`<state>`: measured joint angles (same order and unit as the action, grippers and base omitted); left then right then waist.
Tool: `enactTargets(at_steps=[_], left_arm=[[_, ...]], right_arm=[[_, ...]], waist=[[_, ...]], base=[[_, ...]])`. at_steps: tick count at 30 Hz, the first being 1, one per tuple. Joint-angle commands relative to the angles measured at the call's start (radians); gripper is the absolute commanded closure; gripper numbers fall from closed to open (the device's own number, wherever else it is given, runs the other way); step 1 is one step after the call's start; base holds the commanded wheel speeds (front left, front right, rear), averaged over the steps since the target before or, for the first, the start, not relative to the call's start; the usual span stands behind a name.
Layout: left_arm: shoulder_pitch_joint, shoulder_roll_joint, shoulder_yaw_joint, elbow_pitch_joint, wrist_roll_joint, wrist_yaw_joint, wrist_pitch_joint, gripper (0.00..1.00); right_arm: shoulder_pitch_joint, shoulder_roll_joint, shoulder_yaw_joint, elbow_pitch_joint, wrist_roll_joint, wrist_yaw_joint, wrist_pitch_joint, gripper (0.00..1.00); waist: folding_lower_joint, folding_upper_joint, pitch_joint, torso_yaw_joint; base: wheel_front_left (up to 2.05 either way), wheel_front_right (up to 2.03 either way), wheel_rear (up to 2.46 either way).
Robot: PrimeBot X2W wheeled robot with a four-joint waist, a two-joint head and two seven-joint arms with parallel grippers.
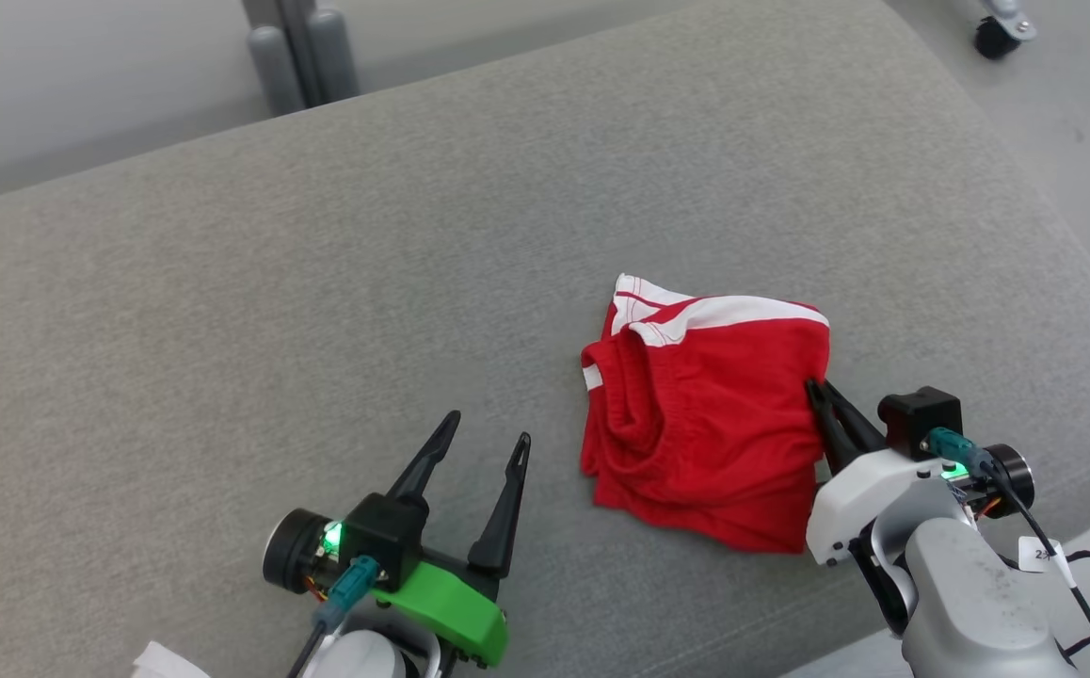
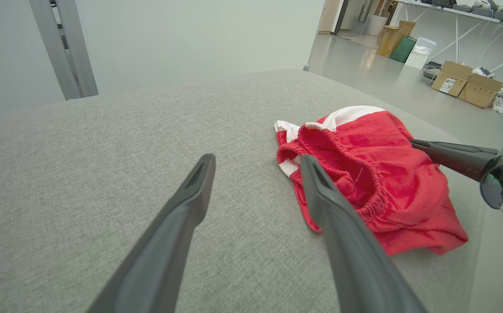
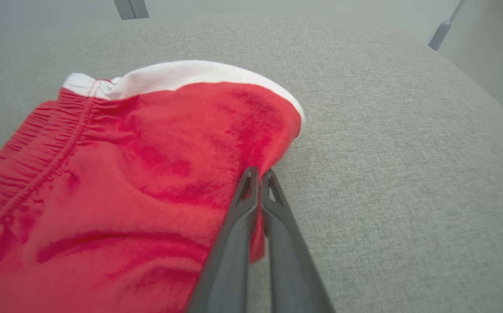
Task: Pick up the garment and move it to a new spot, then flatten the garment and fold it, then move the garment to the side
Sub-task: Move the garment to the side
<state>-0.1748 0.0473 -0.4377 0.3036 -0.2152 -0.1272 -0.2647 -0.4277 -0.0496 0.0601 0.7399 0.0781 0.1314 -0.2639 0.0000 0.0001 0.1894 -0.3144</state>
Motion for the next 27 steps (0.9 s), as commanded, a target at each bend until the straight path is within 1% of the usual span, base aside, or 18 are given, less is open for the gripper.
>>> enactTargets(at_steps=[1,4,10,16,18,22,24,27], left_arm=[[-0.021,0.007,-0.006,0.007,0.012,-0.003,0.001,0.0],[-0.034,0.007,-0.017,0.011,0.013,-0.004,0.001,0.0],[-0.067,0.012,-0.02,0.006,0.036,-0.005,0.001,0.0],[-0.118,0.048,-0.029,-0.009,0.044,-0.004,0.001,0.0],[-0.137,0.06,-0.037,-0.014,0.049,-0.004,0.001,0.0],[-0.18,0.079,-0.062,-0.028,0.052,-0.004,0.001,0.0],[-0.196,0.082,-0.067,-0.033,0.053,-0.004,0.001,0.0],[-0.215,0.08,-0.065,-0.035,0.049,-0.004,0.001,0.0]], right_arm=[[-0.003,-0.003,-0.006,0.0,-0.009,-0.002,-0.001,1.0],[-0.029,-0.011,-0.001,0.014,-0.011,-0.001,-0.001,1.0],[-0.135,-0.079,0.015,0.047,-0.043,-0.002,-0.001,1.0],[-0.315,-0.158,-0.004,0.117,-0.113,-0.002,-0.001,1.0],[-0.379,-0.186,-0.034,0.15,-0.137,-0.002,-0.001,1.0],[-0.488,-0.257,-0.141,0.219,-0.199,-0.002,0.01,1.0],[-0.524,-0.289,-0.206,0.239,-0.241,-0.002,0.019,1.0],[-0.555,-0.339,-0.339,0.252,-0.306,-0.002,0.038,1.0]], waist=[[0.0,-0.0001,0.006,-0.106],[0.0,-0.0001,0.031,-0.095],[0.0,-0.0001,0.12,-0.038],[0.0,-0.0001,0.223,0.032],[0.0,-0.0001,0.258,0.056],[0.0,-0.0001,0.317,0.102],[0.0,-0.0001,0.336,0.121],[0.0,-0.0001,0.356,0.147]], base=[[0.0,0.0,0.0],[0.0,0.0,0.0],[0.0,0.0,0.0],[0.0,0.0,0.0],[0.0,0.0,0.0],[0.0,0.0,0.0],[0.0,0.0,0.0],[0.0,0.0,0.0]])
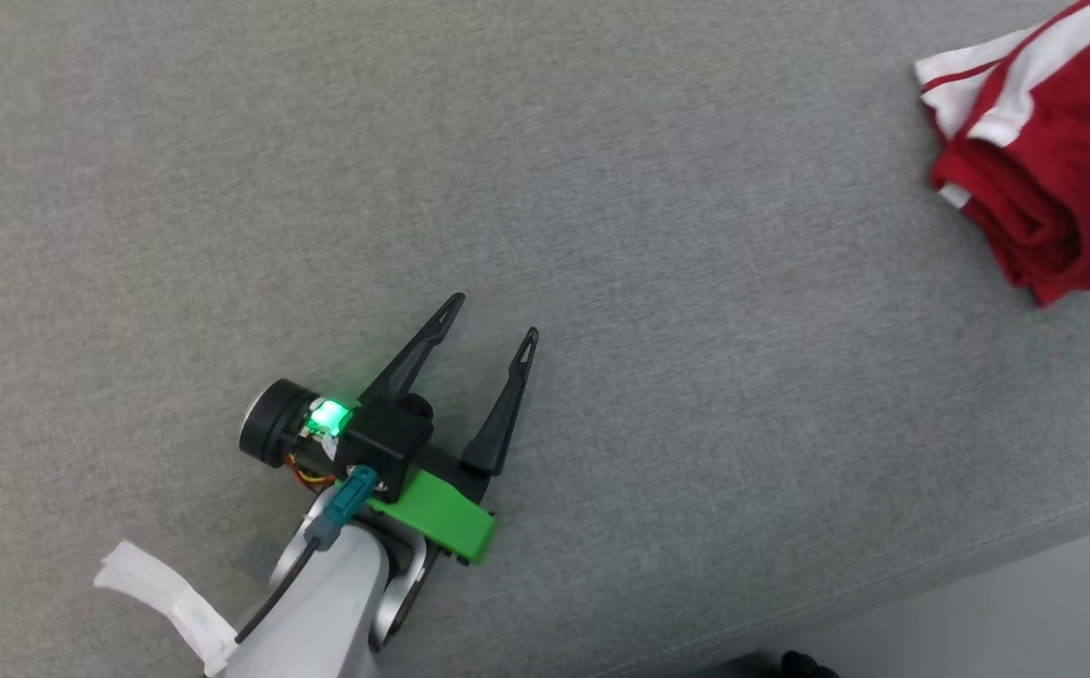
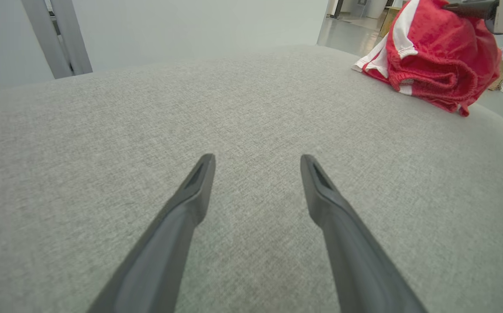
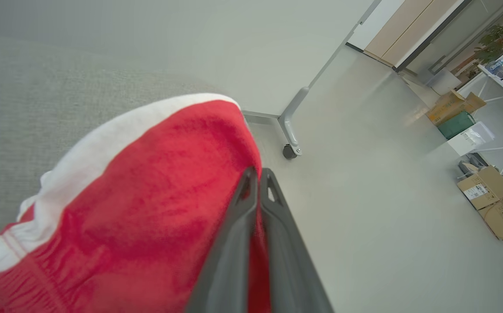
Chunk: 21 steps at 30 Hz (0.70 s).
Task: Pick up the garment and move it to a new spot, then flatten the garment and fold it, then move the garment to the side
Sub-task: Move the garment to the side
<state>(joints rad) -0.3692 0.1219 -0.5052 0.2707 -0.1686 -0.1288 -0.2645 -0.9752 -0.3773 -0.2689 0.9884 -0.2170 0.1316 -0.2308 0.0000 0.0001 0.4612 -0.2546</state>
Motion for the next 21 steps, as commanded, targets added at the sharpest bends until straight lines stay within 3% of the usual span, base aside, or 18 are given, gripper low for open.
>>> enactTargets(at_steps=[1,4,5,6,7,13,21], left_arm=[[-0.025,0.004,0.004,-0.003,0.001,-0.003,0.001,0.0],[-0.029,0.001,0.004,-0.003,-0.002,-0.003,0.001,0.0],[-0.028,0.002,0.005,-0.002,-0.002,-0.003,0.001,0.0],[-0.024,0.002,0.006,0.001,-0.004,-0.003,0.001,0.0],[-0.021,0.001,0.008,0.004,-0.005,-0.003,0.001,0.0],[0.005,-0.01,0.036,0.014,-0.013,-0.003,0.001,0.0],[0.046,-0.033,0.132,0.026,-0.006,-0.003,0.001,0.0]], right_arm=[[-0.01,-0.024,-0.042,0.002,-0.035,-0.002,0.009,1.0],[-0.012,-0.049,-0.149,-0.025,-0.124,-0.002,0.017,1.0],[-0.009,-0.049,-0.178,-0.034,-0.145,-0.002,0.012,0.89],[-0.004,-0.044,-0.207,-0.047,-0.174,-0.002,0.007,0.05],[0.0,-0.035,-0.231,-0.058,-0.193,-0.002,0.004,0.0],[0.002,0.063,-0.318,-0.137,-0.246,-0.002,-0.032,0.0],[0.068,0.23,-0.142,-0.357,-0.126,-0.002,-0.035,0.0]], waist=[[0.0,-0.0001,0.087,0.092],[0.0,-0.0001,0.088,0.102],[0.0,-0.0001,0.085,0.102],[0.0,-0.0001,0.081,0.103],[0.0,-0.0001,0.076,0.102],[0.0,-0.0001,0.02,0.101],[0.0,-0.0001,-0.085,0.121]], base=[[0.0,0.0,0.0],[0.0,0.0,0.0],[0.0,0.0,0.0],[0.0,0.0,0.0],[0.0,0.0,0.0],[0.0,0.0,0.0],[0.0,0.0,0.0]])
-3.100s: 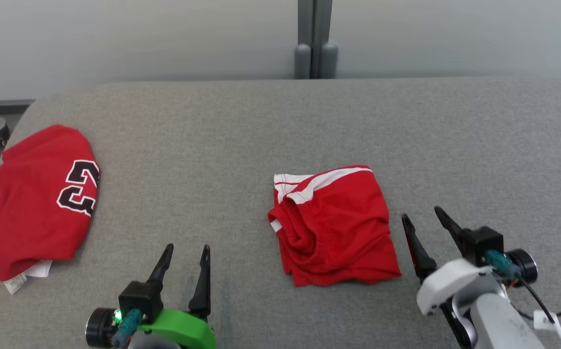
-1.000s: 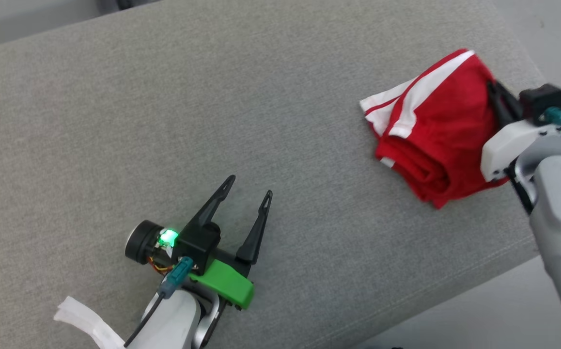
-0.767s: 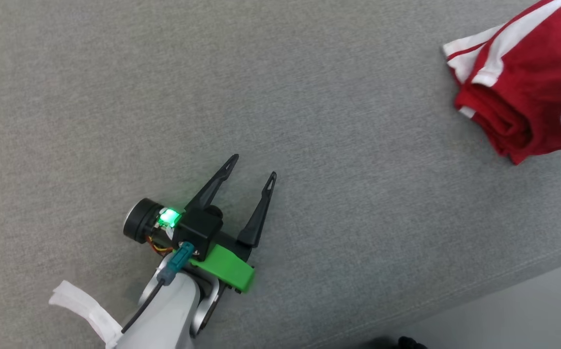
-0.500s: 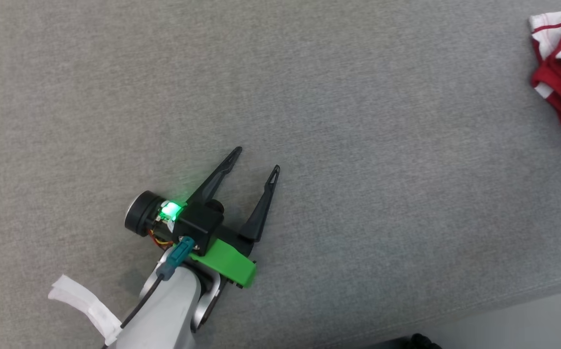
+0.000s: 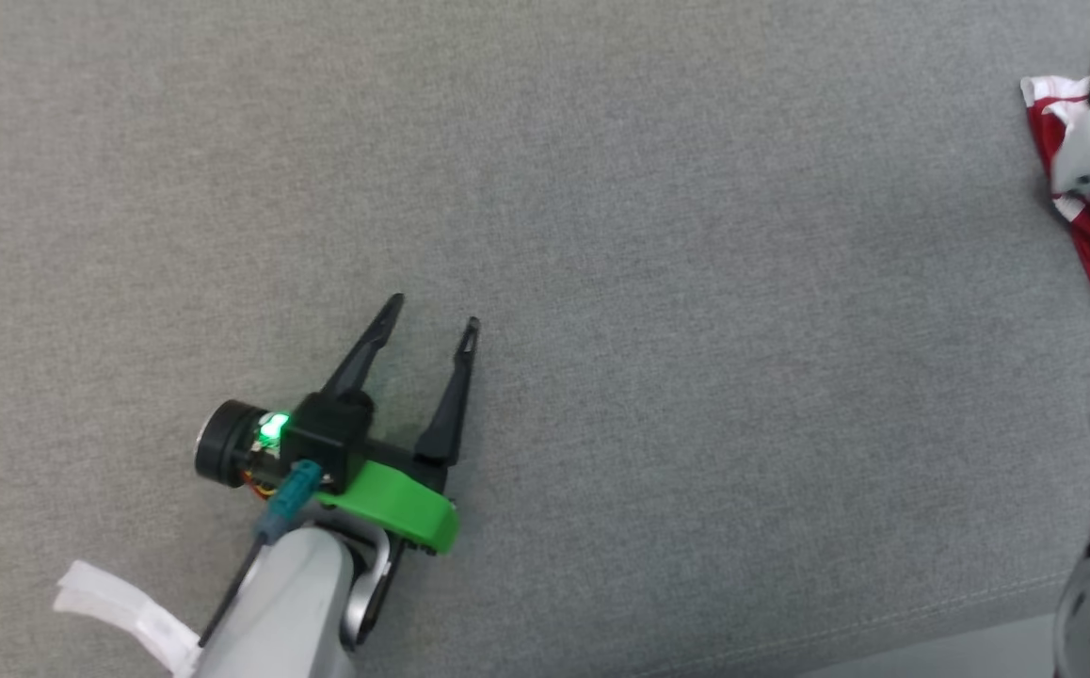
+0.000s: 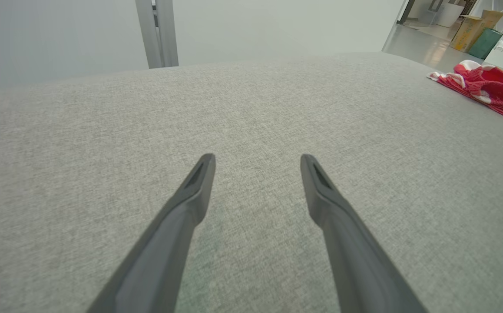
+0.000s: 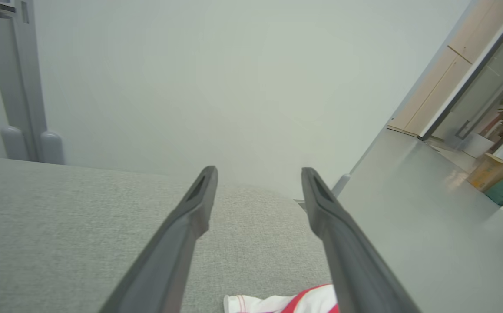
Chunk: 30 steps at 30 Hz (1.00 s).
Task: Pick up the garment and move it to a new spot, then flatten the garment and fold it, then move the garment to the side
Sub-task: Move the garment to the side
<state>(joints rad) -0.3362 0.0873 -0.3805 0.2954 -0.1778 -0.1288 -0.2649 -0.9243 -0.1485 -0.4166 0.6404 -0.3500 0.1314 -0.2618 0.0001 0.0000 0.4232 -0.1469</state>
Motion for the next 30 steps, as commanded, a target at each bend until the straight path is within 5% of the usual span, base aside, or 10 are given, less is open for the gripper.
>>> enactTargets(at_steps=[1,14,30], left_arm=[[0.018,-0.001,0.026,0.001,0.005,-0.002,0.001,0.0],[0.067,-0.022,0.243,0.045,0.035,-0.001,0.001,0.0],[0.236,-0.035,0.343,0.088,0.056,0.006,0.001,0.0]], right_arm=[[0.023,0.016,0.03,-0.037,0.032,-0.001,-0.004,0.0],[0.261,0.096,0.268,-0.129,0.276,-0.001,-0.004,0.0],[0.616,0.096,0.331,-0.129,0.412,-0.001,-0.004,0.0]], waist=[[-0.0001,0.0,-0.057,0.016],[-0.0001,0.0,-0.201,0.108],[-0.0001,0.0,-0.406,0.159]], base=[[0.0,0.0,0.0],[0.0,0.0,0.0],[0.0,0.0,0.0]])
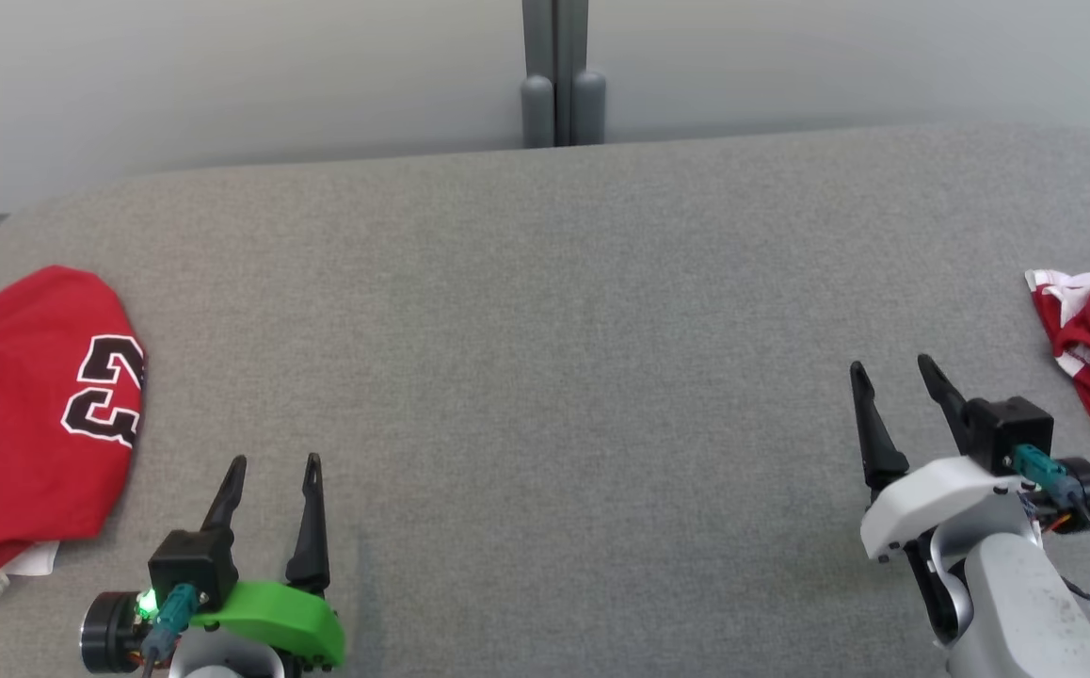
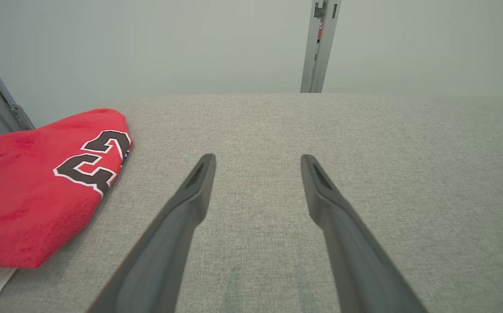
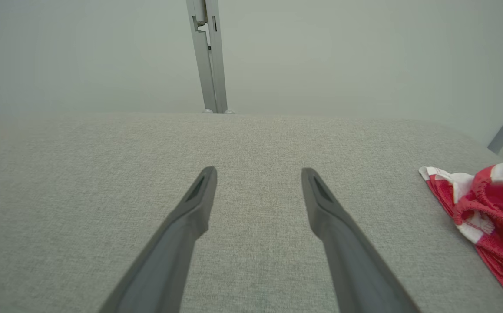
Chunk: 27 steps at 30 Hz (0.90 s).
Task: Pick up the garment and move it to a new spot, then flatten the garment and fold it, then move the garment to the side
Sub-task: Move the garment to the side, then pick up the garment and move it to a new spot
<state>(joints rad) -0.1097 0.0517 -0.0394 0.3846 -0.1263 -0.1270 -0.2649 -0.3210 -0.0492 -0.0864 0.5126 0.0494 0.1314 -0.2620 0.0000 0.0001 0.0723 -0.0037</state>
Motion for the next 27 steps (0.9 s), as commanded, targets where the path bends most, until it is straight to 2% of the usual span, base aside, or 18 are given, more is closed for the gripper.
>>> enactTargets(at_steps=[1,18,23,27], left_arm=[[0.024,0.0,0.002,-0.001,0.005,0.005,0.001,0.0],[0.115,0.0,-0.014,-0.027,-0.045,0.038,0.001,0.0],[0.095,0.001,-0.009,-0.019,-0.055,0.044,0.001,0.0],[0.079,0.001,0.0,-0.007,-0.062,0.052,0.001,0.0]], right_arm=[[0.028,-0.004,0.002,-0.001,0.021,-0.001,-0.004,0.0],[0.136,-0.003,0.017,-0.023,0.057,-0.001,-0.004,0.0],[0.13,-0.003,0.023,-0.026,0.048,-0.001,-0.004,0.0],[0.14,-0.003,0.043,-0.024,0.062,-0.001,-0.004,0.0]], waist=[[0.0,-0.0001,-0.062,0.015],[0.0,-0.0001,-0.097,0.029],[0.0,-0.0001,-0.082,0.075],[0.0,-0.0001,-0.073,0.152]], base=[[0.0,0.0,0.0],[0.0,0.0,0.0],[0.0,0.0,0.0],[0.0,0.0,0.0]])
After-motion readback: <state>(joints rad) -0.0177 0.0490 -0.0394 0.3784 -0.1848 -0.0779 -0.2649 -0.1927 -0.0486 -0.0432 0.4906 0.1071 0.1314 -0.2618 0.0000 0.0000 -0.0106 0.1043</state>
